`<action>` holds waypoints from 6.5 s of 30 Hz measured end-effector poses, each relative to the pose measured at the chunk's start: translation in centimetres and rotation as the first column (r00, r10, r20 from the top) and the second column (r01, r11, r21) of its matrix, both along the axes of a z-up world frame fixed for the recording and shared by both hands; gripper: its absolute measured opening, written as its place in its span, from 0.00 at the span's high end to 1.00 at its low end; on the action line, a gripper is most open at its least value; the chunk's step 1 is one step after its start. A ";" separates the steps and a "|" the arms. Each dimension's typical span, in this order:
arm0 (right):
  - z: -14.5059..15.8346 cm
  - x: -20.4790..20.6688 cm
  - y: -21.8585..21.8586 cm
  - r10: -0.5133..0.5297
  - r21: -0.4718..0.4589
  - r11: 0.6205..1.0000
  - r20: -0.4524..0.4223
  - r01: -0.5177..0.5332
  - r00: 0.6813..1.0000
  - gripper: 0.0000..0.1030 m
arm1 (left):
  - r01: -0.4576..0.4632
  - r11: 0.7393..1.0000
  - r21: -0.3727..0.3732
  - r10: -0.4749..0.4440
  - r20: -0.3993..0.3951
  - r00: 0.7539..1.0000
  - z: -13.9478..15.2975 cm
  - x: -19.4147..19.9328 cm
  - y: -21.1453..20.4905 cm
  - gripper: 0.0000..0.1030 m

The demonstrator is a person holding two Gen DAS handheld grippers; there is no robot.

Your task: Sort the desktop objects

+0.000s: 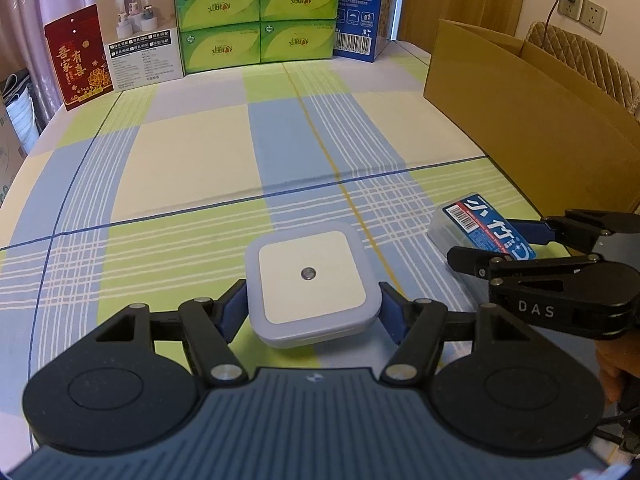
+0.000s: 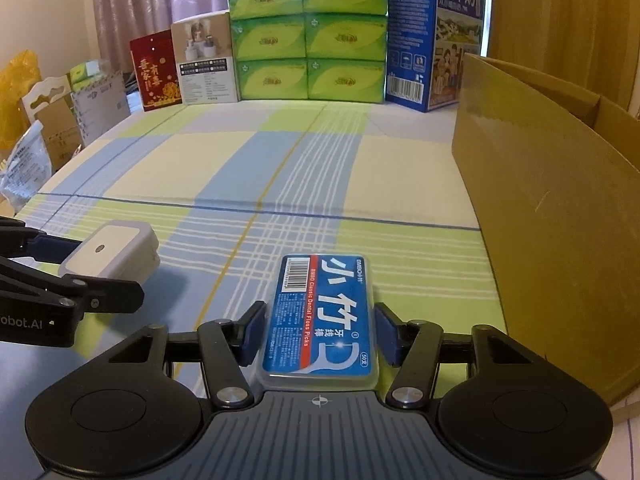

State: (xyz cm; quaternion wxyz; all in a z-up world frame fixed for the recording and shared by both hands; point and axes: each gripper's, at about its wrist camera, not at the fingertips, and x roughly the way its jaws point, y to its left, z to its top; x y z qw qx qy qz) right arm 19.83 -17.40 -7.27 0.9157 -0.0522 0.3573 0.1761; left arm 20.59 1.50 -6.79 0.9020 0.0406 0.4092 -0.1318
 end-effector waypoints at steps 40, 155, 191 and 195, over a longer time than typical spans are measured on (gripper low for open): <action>9.6 -12.3 -9.2 -0.133 0.067 0.988 -0.043 0.136 0.990 0.48 | 0.018 0.992 -0.128 -0.014 0.031 0.999 6.4 -11.8 -7.4 0.39; 17.9 5.0 -22.7 -0.186 0.100 0.979 0.073 0.178 0.980 0.21 | 0.038 0.997 -0.071 -0.030 0.112 0.993 12.1 0.2 -20.1 0.02; 19.8 -17.4 -22.4 -0.244 0.021 0.969 0.001 0.244 0.970 0.02 | -0.047 0.998 -0.037 0.051 0.115 0.992 16.0 -17.0 -19.1 0.01; 19.8 -17.5 -21.8 -0.226 0.018 0.974 0.001 0.226 0.974 0.02 | -0.038 0.998 -0.045 0.043 0.104 0.994 15.8 -17.2 -19.0 0.01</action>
